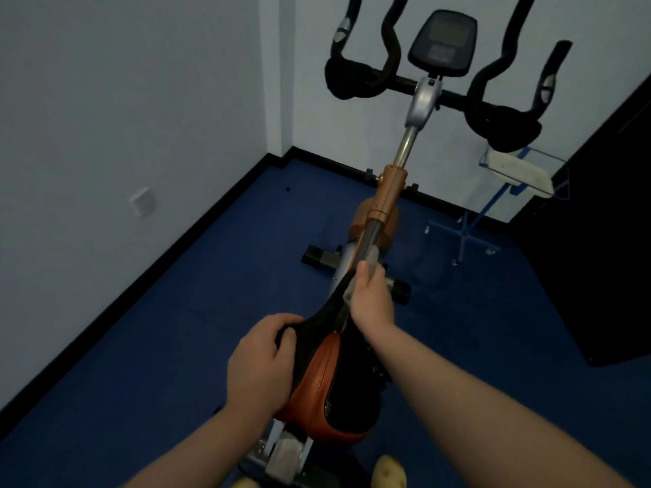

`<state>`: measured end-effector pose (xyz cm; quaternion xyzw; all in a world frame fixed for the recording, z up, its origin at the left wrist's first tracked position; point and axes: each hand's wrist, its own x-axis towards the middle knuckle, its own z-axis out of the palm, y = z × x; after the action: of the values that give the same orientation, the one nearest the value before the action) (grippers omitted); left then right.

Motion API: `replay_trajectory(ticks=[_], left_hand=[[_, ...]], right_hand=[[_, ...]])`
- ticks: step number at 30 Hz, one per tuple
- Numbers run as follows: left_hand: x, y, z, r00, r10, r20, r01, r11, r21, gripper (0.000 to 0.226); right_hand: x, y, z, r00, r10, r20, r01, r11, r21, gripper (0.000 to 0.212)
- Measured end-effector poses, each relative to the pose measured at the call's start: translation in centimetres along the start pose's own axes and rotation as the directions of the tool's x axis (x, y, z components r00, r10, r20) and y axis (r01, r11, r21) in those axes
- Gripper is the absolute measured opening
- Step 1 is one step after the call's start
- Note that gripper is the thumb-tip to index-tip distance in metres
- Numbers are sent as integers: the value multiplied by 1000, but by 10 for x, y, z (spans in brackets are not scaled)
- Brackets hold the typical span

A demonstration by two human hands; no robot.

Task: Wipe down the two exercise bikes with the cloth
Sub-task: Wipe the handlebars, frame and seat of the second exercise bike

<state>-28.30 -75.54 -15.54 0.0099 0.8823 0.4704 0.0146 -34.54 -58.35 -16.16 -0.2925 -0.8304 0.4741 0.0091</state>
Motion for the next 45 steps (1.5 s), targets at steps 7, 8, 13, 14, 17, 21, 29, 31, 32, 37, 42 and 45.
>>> replay_trajectory(ticks=[7,8,13,14,17,21,29,31,32,37,42,45], left_hand=[[-23,5,6,972,-184,-148,168,979,-117,16],[-30,7,8,972,-187,-143,170,978,-123,25],[-58,7,18,969,-206,-138,180,968,-177,98],[-61,7,21,959,-249,-137,213,949,-233,110],[-67,9,29,916,-367,-164,269,862,-430,131],[-70,12,35,893,-425,-147,284,787,-547,137],[-78,8,38,906,-419,-56,280,695,-662,158],[-79,4,36,914,-406,-18,298,699,-650,159],[-79,1,35,917,-399,-1,306,704,-641,156],[-78,-2,35,933,-361,-2,285,742,-606,139],[-76,1,32,938,-347,-29,268,773,-575,117],[-76,0,31,934,-357,-5,293,773,-562,123]], right_hand=[[-11,13,-29,635,-623,457,772,484,-413,73],[-9,16,-35,568,-618,544,823,408,-396,69],[36,4,-43,494,-559,666,869,294,-397,62],[32,0,-38,480,-585,654,868,210,-450,54],[-9,-4,-16,336,-628,702,907,14,-422,41],[-11,-21,-19,179,-477,861,982,135,-129,62],[-59,-24,15,120,-519,847,989,-8,-145,51],[-50,-39,14,71,-369,927,981,192,1,45],[-39,-45,13,91,-296,951,960,278,-6,47],[-36,-53,16,119,-199,973,987,130,-94,39],[-36,-52,24,-16,-232,973,967,242,73,50],[-19,-55,27,212,-157,965,931,333,-150,47]])
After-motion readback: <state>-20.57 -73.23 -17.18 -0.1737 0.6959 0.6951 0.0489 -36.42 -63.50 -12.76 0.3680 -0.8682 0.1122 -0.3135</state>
